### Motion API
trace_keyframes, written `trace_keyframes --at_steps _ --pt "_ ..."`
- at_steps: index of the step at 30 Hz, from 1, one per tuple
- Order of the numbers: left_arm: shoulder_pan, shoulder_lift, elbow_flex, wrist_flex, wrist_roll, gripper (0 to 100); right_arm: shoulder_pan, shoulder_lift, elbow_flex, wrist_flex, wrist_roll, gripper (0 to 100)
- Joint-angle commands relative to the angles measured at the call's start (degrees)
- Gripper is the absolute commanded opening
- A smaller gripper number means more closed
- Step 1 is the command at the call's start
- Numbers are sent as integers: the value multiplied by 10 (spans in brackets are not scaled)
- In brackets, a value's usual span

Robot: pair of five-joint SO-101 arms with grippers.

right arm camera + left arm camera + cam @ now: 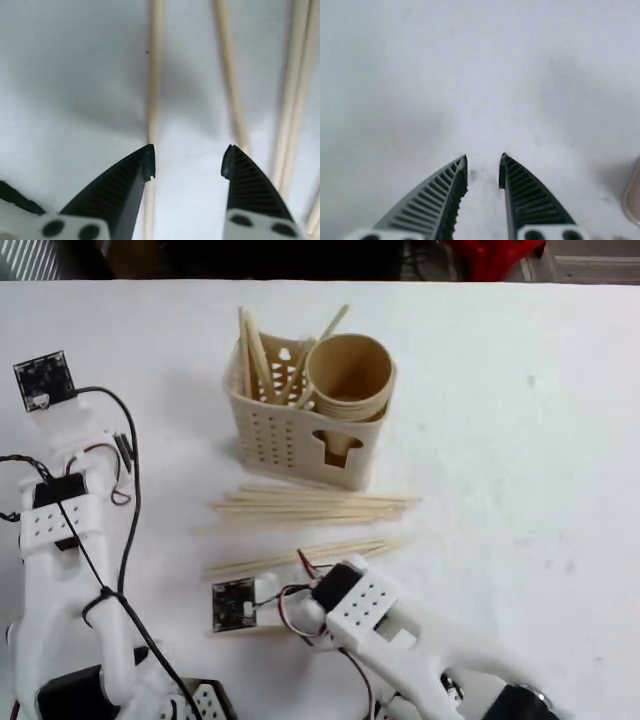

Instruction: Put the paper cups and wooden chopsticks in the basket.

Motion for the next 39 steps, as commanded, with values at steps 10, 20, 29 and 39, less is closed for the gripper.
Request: trace_keyframes --at_steps 10,20,29,39 --pt "-5 -15 -3 -14 -16 121 15 76 -5 -23 6 219" --pt "-4 -15 -2 -14 -16 121 -5 -106 30 80 -55 219" --pt "-5 -15 -2 -13 -16 121 26 -109 78 78 20 219" --pt "-3 -15 -2 -13 -16 121 109 -24 104 -12 55 186"
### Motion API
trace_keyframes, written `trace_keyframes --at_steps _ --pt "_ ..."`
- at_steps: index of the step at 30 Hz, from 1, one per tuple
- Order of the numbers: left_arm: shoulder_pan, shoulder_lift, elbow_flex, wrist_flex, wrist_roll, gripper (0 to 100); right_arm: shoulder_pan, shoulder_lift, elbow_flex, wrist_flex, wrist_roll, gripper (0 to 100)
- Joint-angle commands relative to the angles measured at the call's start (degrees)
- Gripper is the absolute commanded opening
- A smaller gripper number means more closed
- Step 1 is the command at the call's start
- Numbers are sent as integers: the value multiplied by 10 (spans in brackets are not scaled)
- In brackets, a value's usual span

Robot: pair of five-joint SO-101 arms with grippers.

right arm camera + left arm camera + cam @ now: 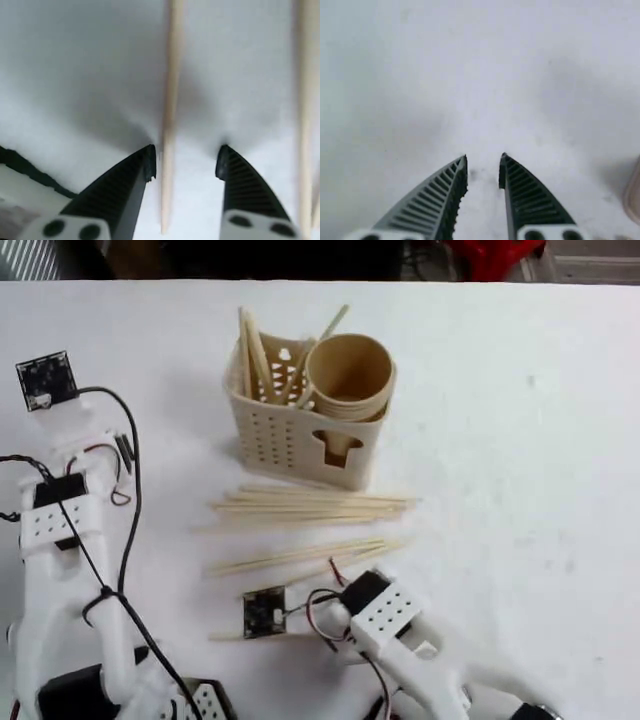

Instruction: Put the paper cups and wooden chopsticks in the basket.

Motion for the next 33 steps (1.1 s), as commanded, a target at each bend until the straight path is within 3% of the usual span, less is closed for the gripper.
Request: trace_keyframes --at_steps 1,6,13,17,22,28,33 --pt "-3 -15 -3 -11 -5 121 32 29 5 -29 9 156" --pt "-3 -15 -3 -11 -5 121 34 29 2 -29 5 15" --pt "-3 -15 2 -11 -5 121 68 30 -58 -29 10 19" --pt "-3 -15 2 -11 -5 121 101 34 -103 -22 69 19" --pt "-3 -15 2 -11 -5 122 131 34 -145 -5 80 19" --pt "-3 -15 2 -11 -5 122 130 34 -146 10 82 36" --pt "-3 -15 2 -11 -5 123 129 34 -146 11 81 178"
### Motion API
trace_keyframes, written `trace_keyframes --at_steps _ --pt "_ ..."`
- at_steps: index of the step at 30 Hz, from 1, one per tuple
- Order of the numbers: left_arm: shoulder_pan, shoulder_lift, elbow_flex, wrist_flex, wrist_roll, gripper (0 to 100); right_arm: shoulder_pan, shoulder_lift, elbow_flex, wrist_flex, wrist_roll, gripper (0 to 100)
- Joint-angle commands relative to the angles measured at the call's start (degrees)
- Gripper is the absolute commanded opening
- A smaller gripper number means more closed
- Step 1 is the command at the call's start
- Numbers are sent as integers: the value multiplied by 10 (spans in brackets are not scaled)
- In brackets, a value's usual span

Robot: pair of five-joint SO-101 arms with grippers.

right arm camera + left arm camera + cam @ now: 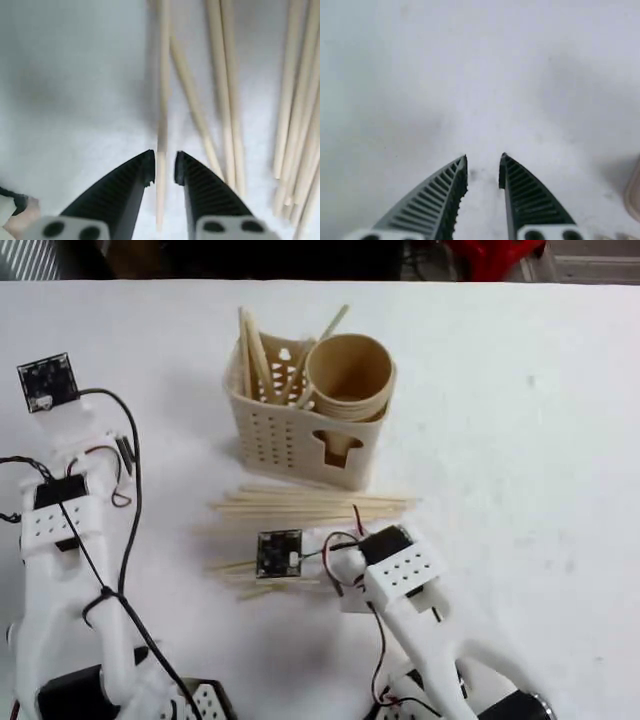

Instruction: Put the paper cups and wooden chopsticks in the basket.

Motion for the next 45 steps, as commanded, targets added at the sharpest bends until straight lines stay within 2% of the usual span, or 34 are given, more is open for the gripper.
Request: trace_keyframes --at_steps 1,9,15,22,26,28,32,36,38,41,45 --pt "-3 -15 -4 -11 -5 123 -1 -1 -27 7 5 196" --pt "-3 -15 -4 -11 -5 123 -95 0 -27 -35 -27 194" --pt "-3 -15 -4 -11 -5 123 -102 15 -27 -76 -28 196" --pt "-3 -15 -4 -11 -5 123 -102 160 -32 -163 -32 197" --pt "-3 -15 -4 -11 -5 123 -98 173 -44 -149 -33 193" --pt "-3 -15 -4 -11 -5 123 -102 171 -44 -142 -48 152" --pt "-3 -15 -4 -11 -5 123 -98 171 -44 -136 -59 9" --pt "-3 -15 -4 -11 -5 123 -104 162 -64 -57 -62 83" --pt "-4 -15 -4 -11 -5 123 -104 145 -75 -26 -91 113" --pt "-5 -15 -4 -11 -5 123 -103 116 -73 0 -137 146" --pt "-5 -15 -4 -11 -5 123 -104 101 -53 5 -147 175"
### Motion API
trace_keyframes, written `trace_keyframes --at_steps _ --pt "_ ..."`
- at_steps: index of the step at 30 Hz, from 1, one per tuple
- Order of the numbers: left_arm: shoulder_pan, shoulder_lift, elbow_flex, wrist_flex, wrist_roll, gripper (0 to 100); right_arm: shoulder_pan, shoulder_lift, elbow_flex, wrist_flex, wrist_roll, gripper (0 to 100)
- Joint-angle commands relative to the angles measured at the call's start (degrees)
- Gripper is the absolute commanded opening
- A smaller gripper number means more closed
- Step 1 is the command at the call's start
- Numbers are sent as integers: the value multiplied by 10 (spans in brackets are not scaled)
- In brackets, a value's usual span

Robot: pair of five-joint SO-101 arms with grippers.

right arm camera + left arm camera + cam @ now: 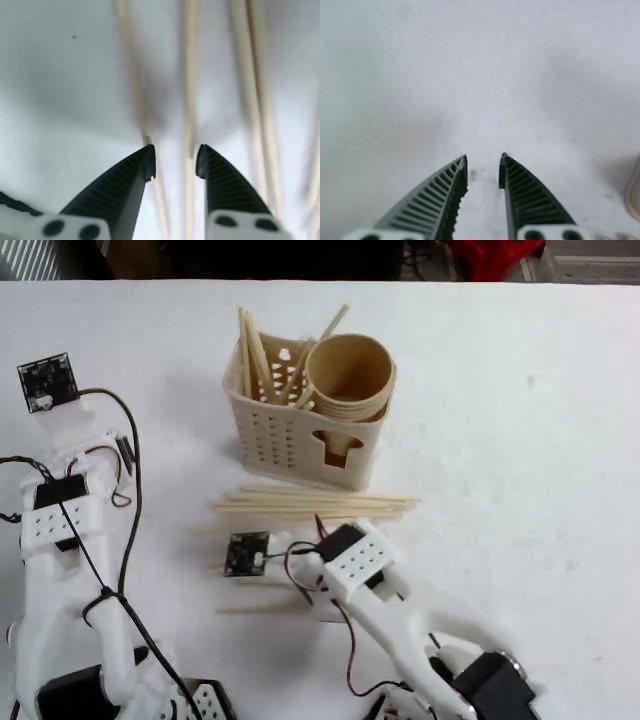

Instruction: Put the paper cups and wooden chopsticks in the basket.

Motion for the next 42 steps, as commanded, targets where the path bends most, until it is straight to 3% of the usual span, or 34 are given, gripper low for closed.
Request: trace_keyframes --at_steps 1,10,15,26,32,42 --pt "-5 -15 -4 -11 -5 123 -2 -22 16 -12 -11 182" --pt "-5 -15 -4 -11 -5 122 0 15 50 -84 -11 200" --pt "-5 -15 -4 -11 -5 122 0 22 52 -93 -13 5" --pt "-5 -15 -4 -11 -5 122 2 11 52 -88 -13 15" --pt "-5 -15 -4 -11 -5 122 47 -131 21 -22 -48 15" --pt "-5 -15 -4 -11 -5 122 48 -344 -50 73 -128 15"
